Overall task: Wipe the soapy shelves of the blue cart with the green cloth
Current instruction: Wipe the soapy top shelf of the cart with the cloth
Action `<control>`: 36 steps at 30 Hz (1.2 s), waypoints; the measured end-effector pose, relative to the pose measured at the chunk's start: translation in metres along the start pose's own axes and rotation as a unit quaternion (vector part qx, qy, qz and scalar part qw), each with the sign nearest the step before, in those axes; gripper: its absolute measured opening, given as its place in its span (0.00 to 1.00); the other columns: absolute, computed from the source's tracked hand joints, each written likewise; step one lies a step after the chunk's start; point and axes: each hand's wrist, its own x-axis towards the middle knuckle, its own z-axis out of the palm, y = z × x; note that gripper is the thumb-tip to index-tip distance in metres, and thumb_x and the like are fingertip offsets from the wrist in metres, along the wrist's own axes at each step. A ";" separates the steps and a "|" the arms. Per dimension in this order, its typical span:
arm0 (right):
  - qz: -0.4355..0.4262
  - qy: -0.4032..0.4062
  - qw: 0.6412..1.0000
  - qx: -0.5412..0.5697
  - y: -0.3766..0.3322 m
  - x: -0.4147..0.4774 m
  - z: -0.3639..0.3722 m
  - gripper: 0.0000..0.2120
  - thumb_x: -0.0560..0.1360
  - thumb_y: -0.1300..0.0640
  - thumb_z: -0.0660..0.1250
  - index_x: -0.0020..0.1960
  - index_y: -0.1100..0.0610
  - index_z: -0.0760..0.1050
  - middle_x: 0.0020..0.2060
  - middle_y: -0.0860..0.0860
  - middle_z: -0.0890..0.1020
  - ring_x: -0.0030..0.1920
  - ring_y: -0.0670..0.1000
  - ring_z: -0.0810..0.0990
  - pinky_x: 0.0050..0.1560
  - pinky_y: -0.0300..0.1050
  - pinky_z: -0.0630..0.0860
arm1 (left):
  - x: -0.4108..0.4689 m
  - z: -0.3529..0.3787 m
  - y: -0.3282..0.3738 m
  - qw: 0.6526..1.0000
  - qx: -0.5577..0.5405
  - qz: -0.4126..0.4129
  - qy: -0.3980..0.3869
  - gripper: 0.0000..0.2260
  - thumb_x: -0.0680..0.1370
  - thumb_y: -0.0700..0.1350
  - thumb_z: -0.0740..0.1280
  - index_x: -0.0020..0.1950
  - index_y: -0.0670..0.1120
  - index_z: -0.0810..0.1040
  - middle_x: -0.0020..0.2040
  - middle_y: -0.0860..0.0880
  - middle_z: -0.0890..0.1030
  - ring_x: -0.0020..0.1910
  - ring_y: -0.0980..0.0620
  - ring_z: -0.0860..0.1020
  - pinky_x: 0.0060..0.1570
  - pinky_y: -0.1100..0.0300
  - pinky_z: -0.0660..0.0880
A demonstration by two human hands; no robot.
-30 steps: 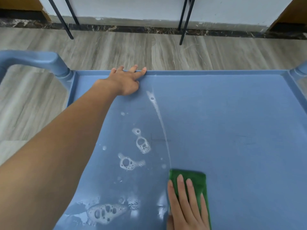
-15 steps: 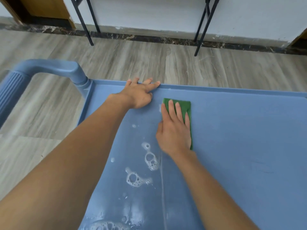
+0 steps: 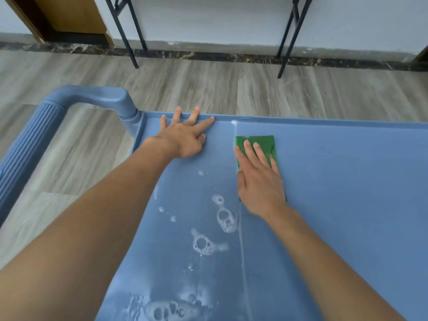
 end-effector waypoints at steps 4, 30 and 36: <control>0.009 0.021 1.000 0.008 -0.008 -0.085 0.004 0.28 0.79 0.53 0.50 0.80 0.52 0.59 0.80 0.50 0.58 0.80 0.52 0.54 0.78 0.58 0.55 | 0.003 -0.005 -0.002 1.000 -0.020 -0.008 -0.011 0.29 0.82 0.60 0.49 0.78 0.67 0.35 0.82 0.59 0.41 0.81 0.41 0.40 0.74 0.31 0.38; 0.099 0.044 0.994 -0.004 -0.050 -0.072 0.010 0.30 0.78 0.55 0.56 0.80 0.52 0.59 0.80 0.51 0.57 0.80 0.53 0.53 0.78 0.57 0.55 | 0.000 -0.006 -0.003 0.997 -0.074 0.027 0.014 0.29 0.83 0.60 0.48 0.82 0.56 0.45 0.82 0.61 0.47 0.81 0.41 0.40 0.74 0.29 0.48; 0.066 0.028 0.997 -0.014 -0.029 0.047 0.001 0.29 0.80 0.54 0.53 0.81 0.49 0.53 0.81 0.47 0.52 0.81 0.49 0.47 0.79 0.55 0.49 | 0.003 -0.002 -0.008 0.996 -0.083 0.031 0.018 0.29 0.83 0.57 0.50 0.82 0.57 0.43 0.82 0.61 0.45 0.81 0.43 0.39 0.74 0.29 0.46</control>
